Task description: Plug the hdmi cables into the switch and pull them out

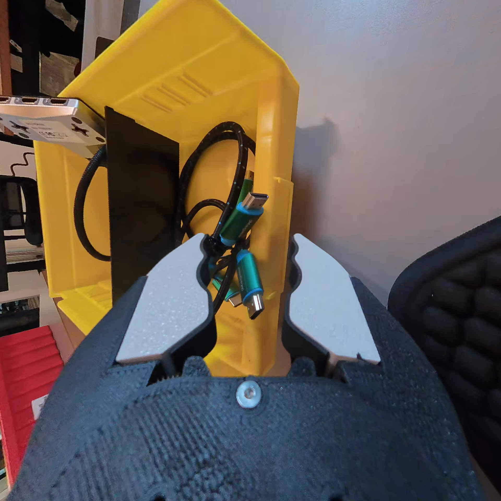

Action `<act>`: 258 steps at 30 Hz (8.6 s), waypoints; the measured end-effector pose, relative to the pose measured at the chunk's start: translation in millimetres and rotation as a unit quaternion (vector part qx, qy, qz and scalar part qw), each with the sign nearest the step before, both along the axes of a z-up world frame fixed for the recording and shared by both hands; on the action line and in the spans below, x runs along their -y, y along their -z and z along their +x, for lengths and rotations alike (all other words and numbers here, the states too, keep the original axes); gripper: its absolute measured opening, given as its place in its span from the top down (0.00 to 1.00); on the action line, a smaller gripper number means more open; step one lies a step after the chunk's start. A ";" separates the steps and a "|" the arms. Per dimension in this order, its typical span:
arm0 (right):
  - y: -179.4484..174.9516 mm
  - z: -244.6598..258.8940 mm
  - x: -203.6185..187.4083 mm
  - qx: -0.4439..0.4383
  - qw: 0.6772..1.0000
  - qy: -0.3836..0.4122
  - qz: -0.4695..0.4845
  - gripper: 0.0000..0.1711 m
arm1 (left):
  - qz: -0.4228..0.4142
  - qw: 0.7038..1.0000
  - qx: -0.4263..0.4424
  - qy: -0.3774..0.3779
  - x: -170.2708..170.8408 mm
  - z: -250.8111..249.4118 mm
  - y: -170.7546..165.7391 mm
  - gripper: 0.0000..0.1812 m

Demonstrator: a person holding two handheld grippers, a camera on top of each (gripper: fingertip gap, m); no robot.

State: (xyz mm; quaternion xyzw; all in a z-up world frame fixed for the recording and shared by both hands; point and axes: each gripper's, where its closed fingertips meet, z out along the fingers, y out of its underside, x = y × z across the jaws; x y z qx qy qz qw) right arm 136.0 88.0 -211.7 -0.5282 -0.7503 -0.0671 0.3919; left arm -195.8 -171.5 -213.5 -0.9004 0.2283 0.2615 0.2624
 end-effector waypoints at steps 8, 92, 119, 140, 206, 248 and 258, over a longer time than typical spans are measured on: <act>18.4 -18.0 -96.3 0.036 0.996 0.010 0.082 0.81 | -0.003 1.000 -0.014 -0.008 -7.8 -8.8 10.2 0.65; -225.2 -137.2 24.3 -0.436 0.855 -0.273 0.057 0.67 | 0.275 0.735 0.529 0.322 -162.7 173.6 -273.4 0.76; -160.0 -82.5 89.4 -0.200 0.738 -0.463 -0.449 0.93 | 0.273 0.849 0.115 0.438 -169.9 207.3 -208.3 0.64; -216.9 -105.1 93.8 -0.367 0.800 -0.430 -0.203 0.87 | 0.330 0.690 0.381 0.519 -166.2 226.6 -214.9 0.88; -184.3 -125.2 46.4 -0.253 0.905 -0.325 0.104 0.87 | 0.347 0.820 0.181 0.417 -194.7 150.2 -196.9 0.84; -162.7 -133.4 12.3 -0.247 0.922 -0.294 0.055 0.87 | -0.189 0.938 0.285 -0.058 -85.9 -77.0 7.0 0.95; -176.5 -126.0 9.3 -0.273 0.915 -0.292 0.048 0.87 | 0.156 0.952 0.256 0.055 -122.1 -71.9 -121.4 0.96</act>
